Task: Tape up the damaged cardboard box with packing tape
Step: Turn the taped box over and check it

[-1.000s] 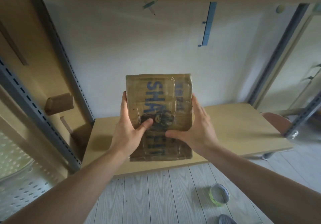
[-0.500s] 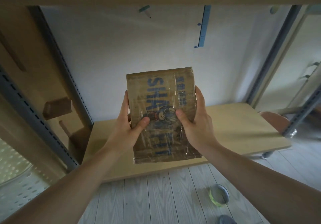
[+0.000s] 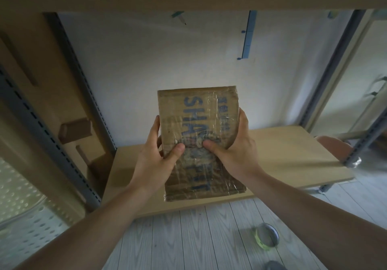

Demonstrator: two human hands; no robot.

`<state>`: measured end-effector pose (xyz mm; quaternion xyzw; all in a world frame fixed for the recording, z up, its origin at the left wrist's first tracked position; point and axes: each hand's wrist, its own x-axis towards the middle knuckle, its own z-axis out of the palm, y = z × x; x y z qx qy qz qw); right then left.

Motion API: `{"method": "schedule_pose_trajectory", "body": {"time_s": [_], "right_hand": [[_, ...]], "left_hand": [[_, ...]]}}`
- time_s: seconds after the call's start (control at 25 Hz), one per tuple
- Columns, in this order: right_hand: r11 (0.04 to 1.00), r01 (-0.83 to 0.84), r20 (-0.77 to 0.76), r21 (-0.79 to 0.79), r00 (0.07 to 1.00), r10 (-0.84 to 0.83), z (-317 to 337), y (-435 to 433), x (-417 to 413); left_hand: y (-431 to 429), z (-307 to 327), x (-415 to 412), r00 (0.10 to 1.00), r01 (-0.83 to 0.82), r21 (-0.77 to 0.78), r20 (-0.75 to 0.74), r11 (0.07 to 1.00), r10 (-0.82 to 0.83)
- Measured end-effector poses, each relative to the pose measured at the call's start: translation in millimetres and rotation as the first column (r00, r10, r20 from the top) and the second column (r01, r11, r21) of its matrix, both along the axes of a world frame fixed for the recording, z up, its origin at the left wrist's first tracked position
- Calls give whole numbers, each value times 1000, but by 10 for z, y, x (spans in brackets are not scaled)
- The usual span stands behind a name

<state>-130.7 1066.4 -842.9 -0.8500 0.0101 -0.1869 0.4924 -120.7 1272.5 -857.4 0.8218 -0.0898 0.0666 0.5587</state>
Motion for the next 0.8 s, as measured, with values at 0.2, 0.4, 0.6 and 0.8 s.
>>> {"method": "schedule_pose_trajectory", "body": {"time_s": [0.2, 0.4, 0.6, 0.8], "right_hand": [[999, -11, -37, 33, 999, 12, 39, 76, -8], [991, 71, -157, 113, 986, -53, -24, 275, -14], [962, 244, -123, 123, 966, -229, -1, 239, 69], [980, 158, -105, 121, 984, -146, 17, 246, 109]], "left_hand": [[-62, 28, -47, 986, -162, -88, -50, 983, 158], [-91, -2, -36, 964, -264, 13, -6, 964, 264], [-185, -26, -13, 968, -241, 17, 80, 970, 239], [-87, -17, 30, 967, -249, -12, 56, 969, 249]]}}
